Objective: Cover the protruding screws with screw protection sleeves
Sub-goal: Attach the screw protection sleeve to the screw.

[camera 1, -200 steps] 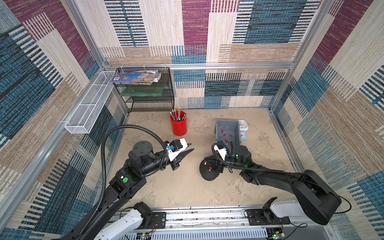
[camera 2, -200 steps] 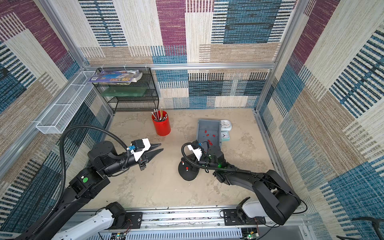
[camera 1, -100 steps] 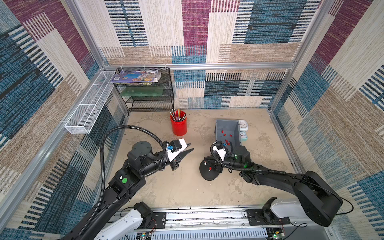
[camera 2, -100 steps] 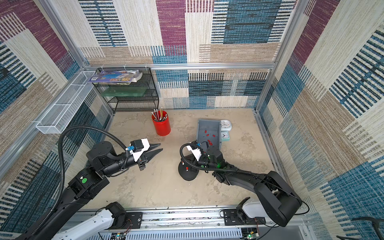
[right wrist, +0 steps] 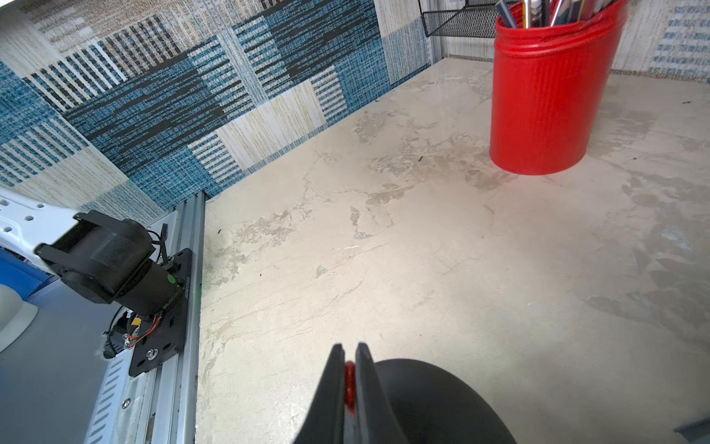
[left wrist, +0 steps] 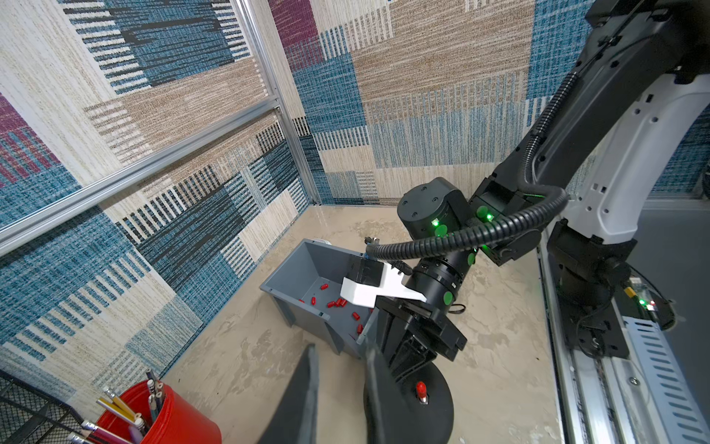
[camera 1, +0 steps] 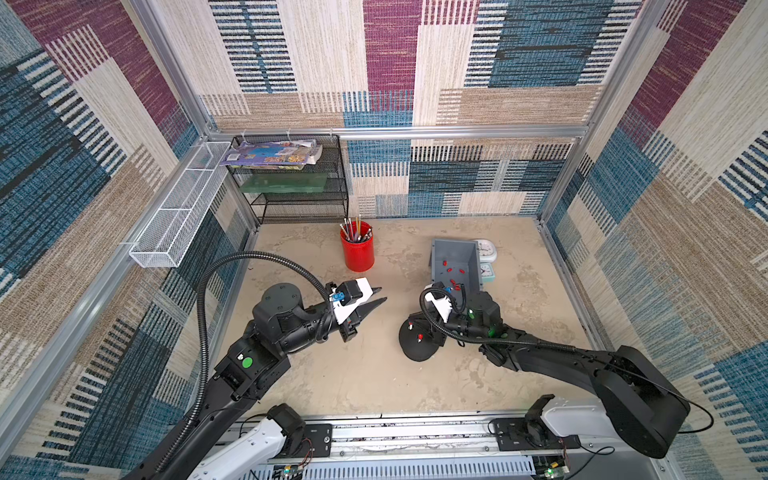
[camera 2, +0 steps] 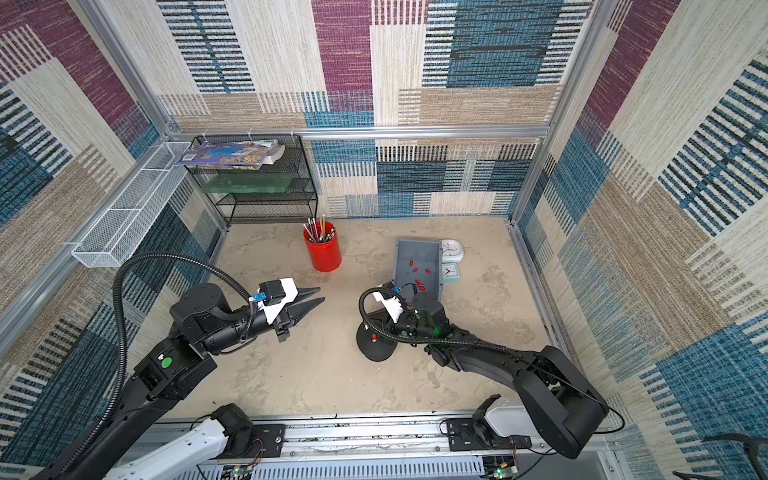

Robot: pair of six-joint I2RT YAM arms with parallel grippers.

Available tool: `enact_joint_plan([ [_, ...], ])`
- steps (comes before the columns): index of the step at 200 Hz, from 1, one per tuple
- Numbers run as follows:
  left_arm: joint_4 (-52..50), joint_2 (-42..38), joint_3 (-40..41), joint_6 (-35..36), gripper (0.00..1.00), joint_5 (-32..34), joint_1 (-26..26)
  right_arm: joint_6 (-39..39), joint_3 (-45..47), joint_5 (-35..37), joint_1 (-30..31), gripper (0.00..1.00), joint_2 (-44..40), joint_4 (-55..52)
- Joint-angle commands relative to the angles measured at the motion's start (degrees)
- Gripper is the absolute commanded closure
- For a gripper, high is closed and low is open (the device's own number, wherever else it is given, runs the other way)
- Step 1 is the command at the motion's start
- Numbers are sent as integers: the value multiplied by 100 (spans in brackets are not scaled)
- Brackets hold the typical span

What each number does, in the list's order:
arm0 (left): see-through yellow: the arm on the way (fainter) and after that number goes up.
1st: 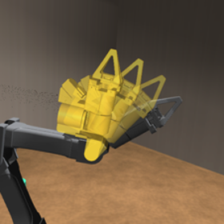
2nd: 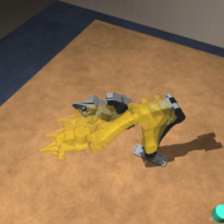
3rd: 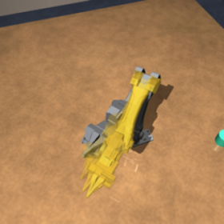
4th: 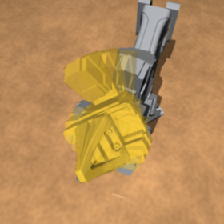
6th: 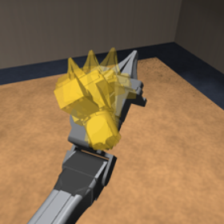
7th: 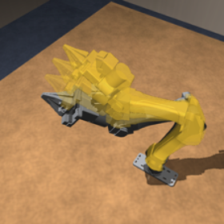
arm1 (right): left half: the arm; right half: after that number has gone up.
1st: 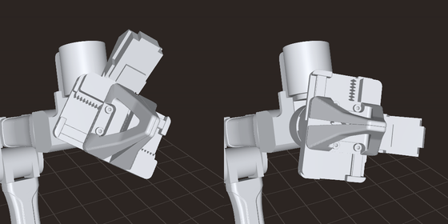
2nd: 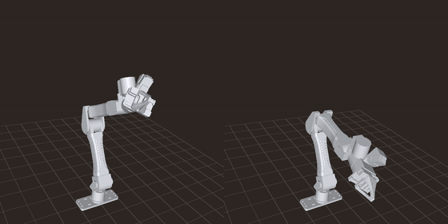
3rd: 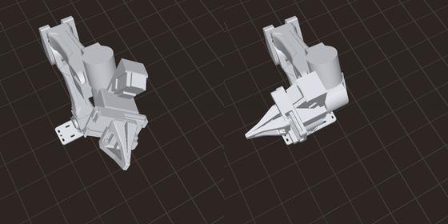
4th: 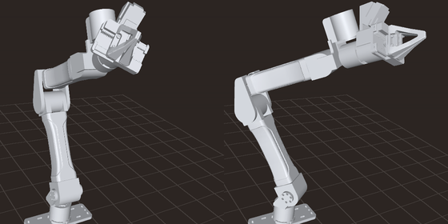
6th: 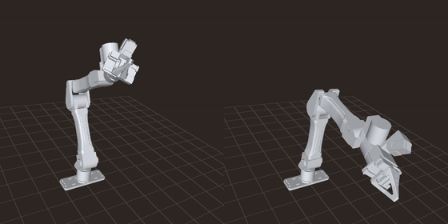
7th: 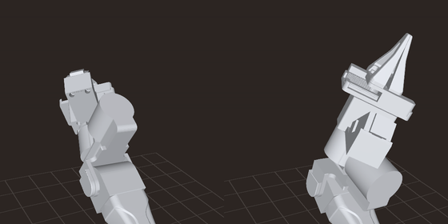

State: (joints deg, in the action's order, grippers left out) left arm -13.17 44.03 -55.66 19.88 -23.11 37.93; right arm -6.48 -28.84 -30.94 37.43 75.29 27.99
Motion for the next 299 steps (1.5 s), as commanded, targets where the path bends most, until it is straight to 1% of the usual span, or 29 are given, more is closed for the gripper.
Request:
enact_joint_plan([
  [1,25,-16,-33,101,78,-94,-13,153,-57,106,33,90,47,-506],
  [84,2,-50,-42,107,78,-97,-13,288,-166,446,160,90,-75,-935],
  [165,7,-53,-42,111,78,-101,-5,390,-166,343,210,89,-196,-1032],
  [198,14,-60,-42,111,78,-97,-12,392,-97,456,256,89,-362,-998],
  [264,2,-59,-46,109,78,-111,-6,462,-68,430,304,87,-470,-1074],
  [299,-17,-55,-50,119,78,-114,-11,534,-49,449,375,89,-542,-1119],
])
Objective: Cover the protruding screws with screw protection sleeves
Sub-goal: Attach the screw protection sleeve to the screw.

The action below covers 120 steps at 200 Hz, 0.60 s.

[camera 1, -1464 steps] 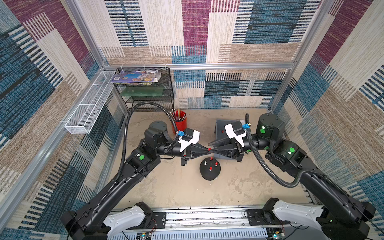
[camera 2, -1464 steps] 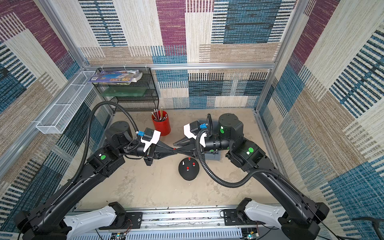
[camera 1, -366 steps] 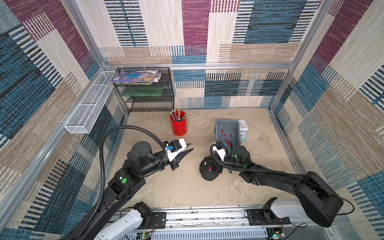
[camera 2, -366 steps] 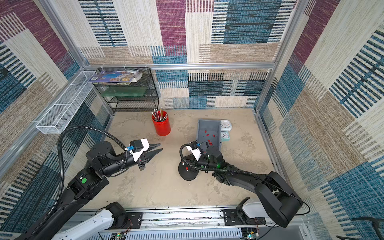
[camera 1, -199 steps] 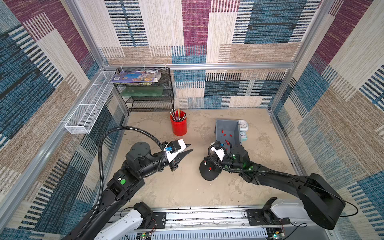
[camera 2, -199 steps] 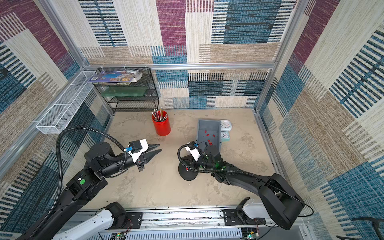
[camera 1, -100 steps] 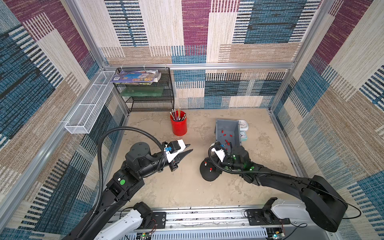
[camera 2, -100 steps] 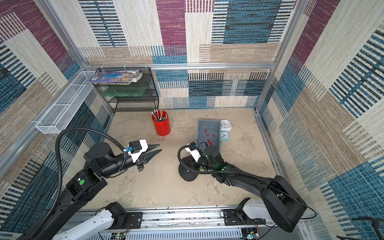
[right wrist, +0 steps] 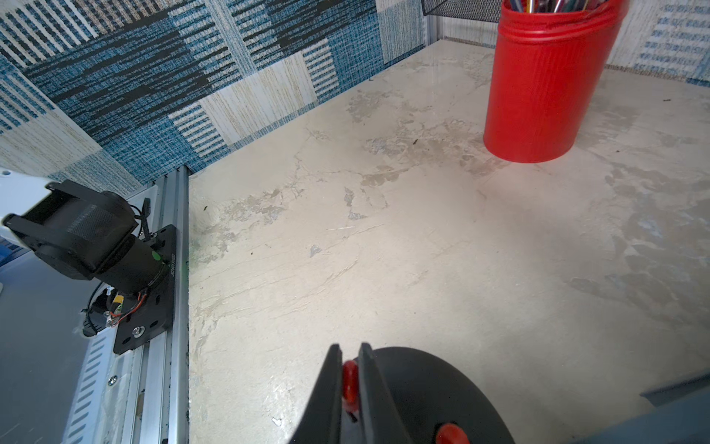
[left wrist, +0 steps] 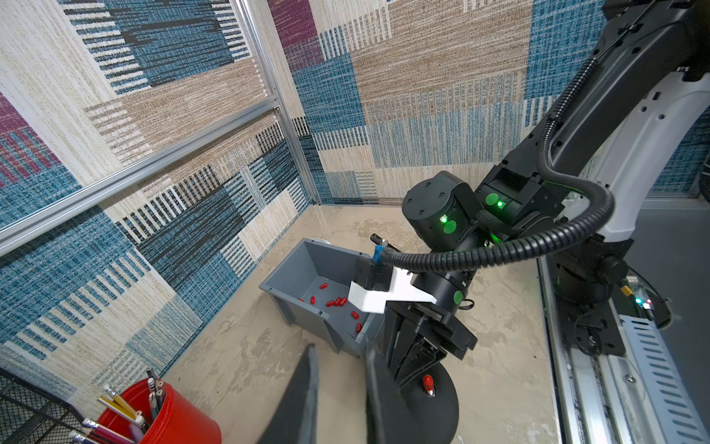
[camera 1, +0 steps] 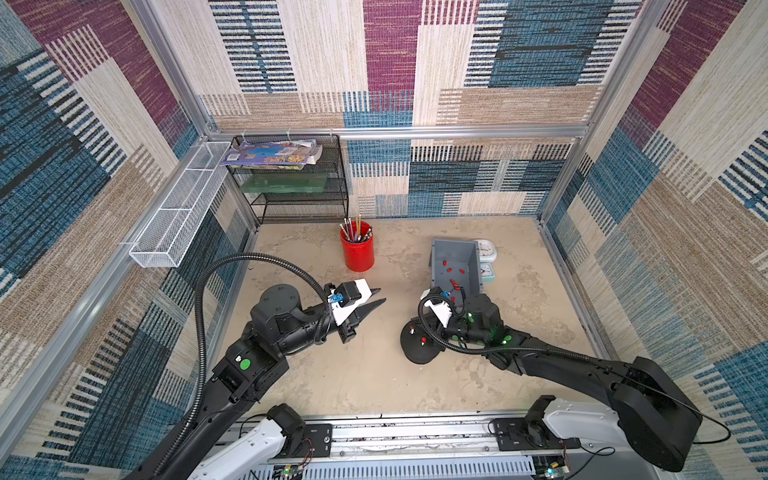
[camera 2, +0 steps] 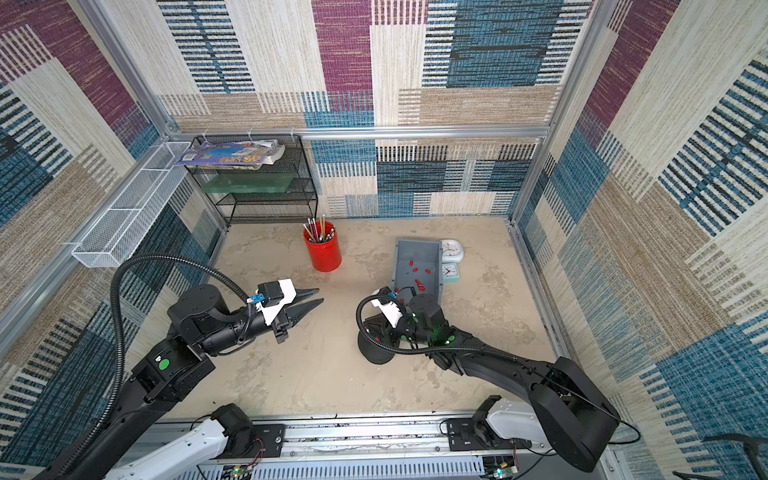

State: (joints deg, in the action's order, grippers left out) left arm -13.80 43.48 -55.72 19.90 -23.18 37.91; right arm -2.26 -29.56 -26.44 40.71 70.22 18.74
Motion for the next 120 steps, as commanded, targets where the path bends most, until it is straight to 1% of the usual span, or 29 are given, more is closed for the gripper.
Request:
enact_joint_plan([
  [1,45,-4,-39,118,78,-108,-6,116,26,-1,49,89,-34,-200],
  [53,36,-15,-44,112,78,-103,-4,139,12,66,122,89,-15,-265],
  [120,17,-50,-53,124,78,-73,-3,153,31,160,139,83,-46,-288],
])
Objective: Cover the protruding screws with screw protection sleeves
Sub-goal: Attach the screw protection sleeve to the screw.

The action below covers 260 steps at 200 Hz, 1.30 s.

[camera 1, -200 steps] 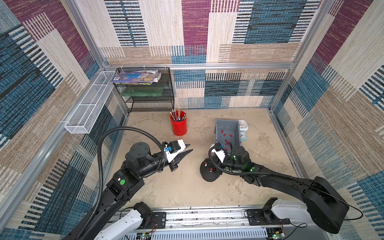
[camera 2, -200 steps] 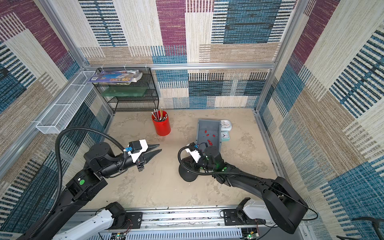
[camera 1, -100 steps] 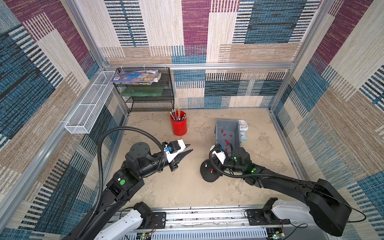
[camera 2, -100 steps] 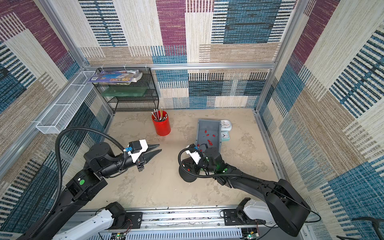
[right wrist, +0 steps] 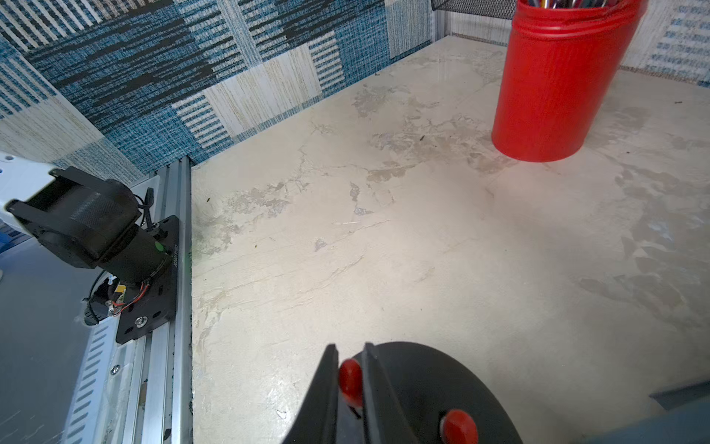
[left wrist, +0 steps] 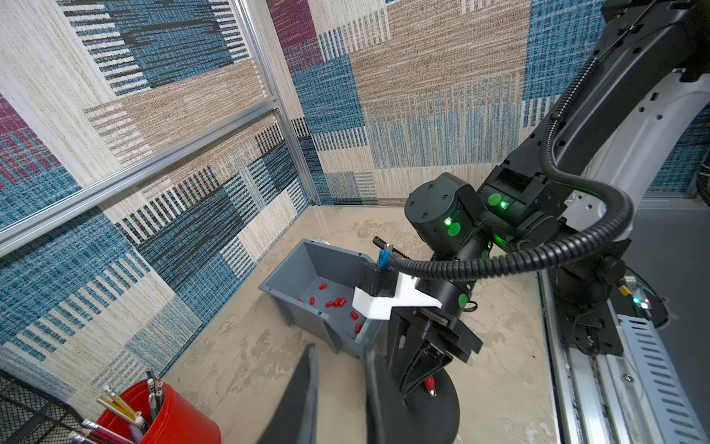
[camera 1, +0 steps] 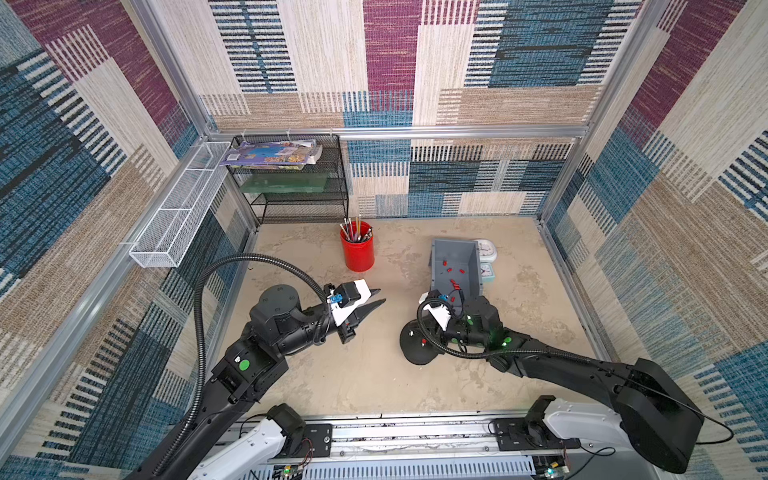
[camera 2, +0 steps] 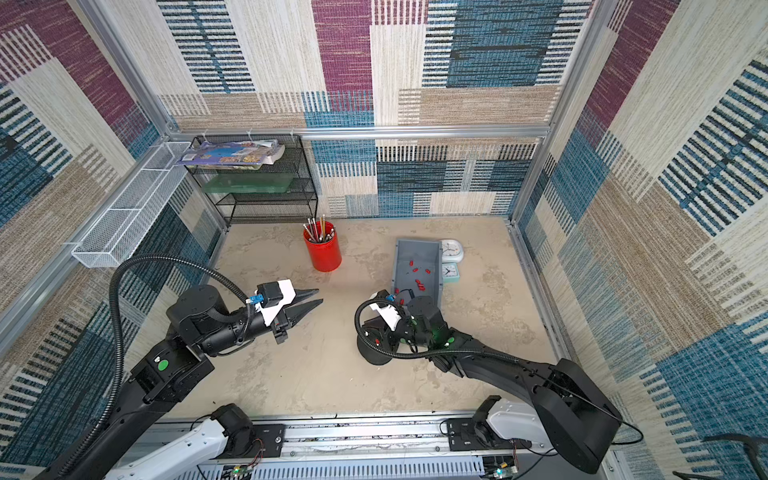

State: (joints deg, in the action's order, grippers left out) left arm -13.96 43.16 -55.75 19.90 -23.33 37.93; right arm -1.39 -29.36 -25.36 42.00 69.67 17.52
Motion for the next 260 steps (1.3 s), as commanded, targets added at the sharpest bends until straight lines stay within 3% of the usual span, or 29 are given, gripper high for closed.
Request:
enact_joint_plan([
  [1,33,-18,-55,126,78,-57,-5,62,10,51,10,83,6,-168],
  [38,22,-18,-57,119,78,-46,-5,55,9,-4,11,81,9,-152],
  [76,15,-27,-50,126,78,-49,-5,63,62,-68,19,89,-36,-91],
  [260,13,-26,-33,123,78,-79,-5,38,-78,-26,-3,86,33,147],
])
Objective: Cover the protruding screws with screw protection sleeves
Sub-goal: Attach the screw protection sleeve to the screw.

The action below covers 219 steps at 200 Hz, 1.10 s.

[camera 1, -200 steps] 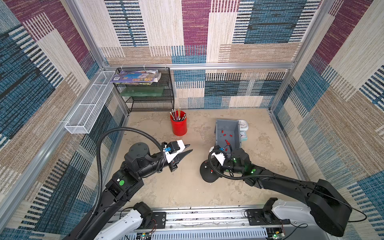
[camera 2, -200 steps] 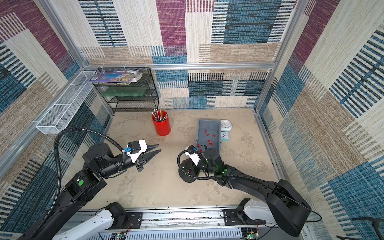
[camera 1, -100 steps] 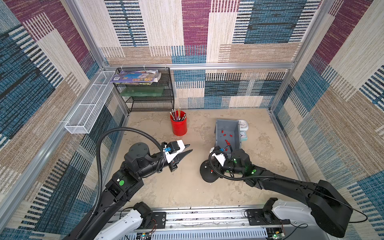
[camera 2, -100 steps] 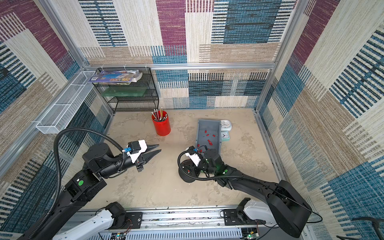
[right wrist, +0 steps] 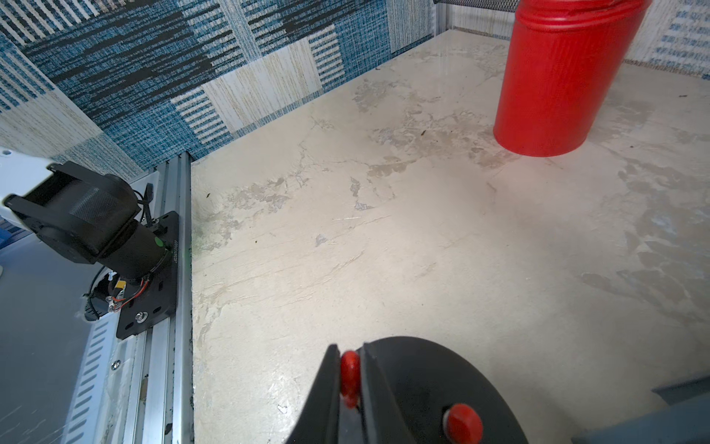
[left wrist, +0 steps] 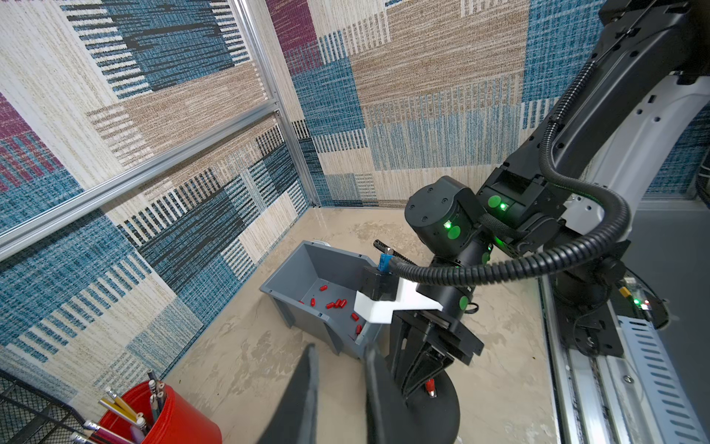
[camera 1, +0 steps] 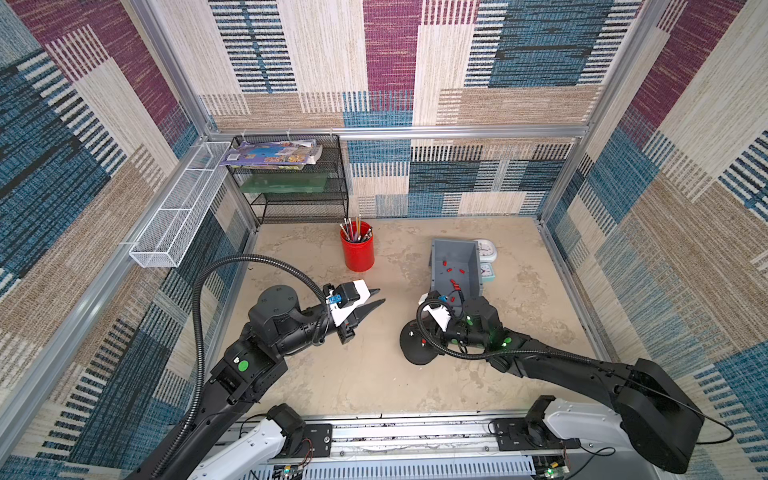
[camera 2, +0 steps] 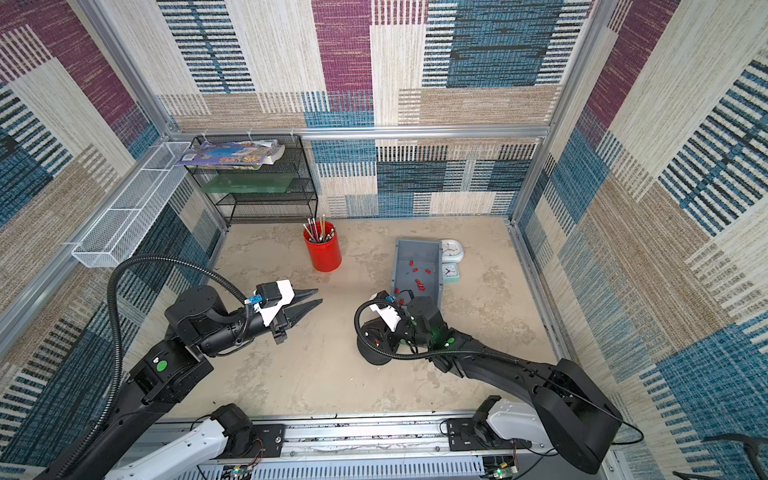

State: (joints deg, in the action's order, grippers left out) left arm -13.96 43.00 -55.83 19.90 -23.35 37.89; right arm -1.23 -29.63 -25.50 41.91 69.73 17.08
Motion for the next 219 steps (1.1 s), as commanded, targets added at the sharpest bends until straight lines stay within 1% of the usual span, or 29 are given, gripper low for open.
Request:
enact_joint_plan([
  [1,10,-11,-24,121,78,-79,-1,25,-52,-10,4,86,29,190],
  [219,-35,-38,-33,138,78,-78,-9,5,89,0,-7,85,4,121],
])
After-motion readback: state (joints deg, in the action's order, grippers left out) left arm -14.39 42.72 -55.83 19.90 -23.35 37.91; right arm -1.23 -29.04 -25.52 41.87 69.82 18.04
